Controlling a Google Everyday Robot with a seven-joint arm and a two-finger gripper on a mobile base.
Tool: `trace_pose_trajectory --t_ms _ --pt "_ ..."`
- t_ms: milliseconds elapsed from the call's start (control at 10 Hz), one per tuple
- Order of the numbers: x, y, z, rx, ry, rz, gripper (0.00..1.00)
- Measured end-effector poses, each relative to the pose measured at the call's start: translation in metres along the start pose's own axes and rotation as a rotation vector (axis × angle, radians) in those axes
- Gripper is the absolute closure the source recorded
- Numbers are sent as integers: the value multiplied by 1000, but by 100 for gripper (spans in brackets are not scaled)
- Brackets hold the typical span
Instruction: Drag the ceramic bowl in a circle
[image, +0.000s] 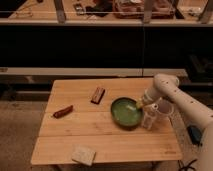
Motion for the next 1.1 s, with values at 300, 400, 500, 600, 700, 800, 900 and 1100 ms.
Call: trace_pose_trajectory --t_ms 300,400,500,600,700,800,900,1100 --pt "48 48 -35 -99 137 111 90" --pt "60 53 -36 -110 158 130 90" --pt "66 51 -31 -107 164 131 90" --pt "75 39 -23 -87 167 125 90" --pt "87 17 -14 -48 170 99 90" --pt "93 -3 -6 -9 167 70 90" --pt "94 -23 1 31 156 34 90" --pt "86 -58 13 110 121 -29 90"
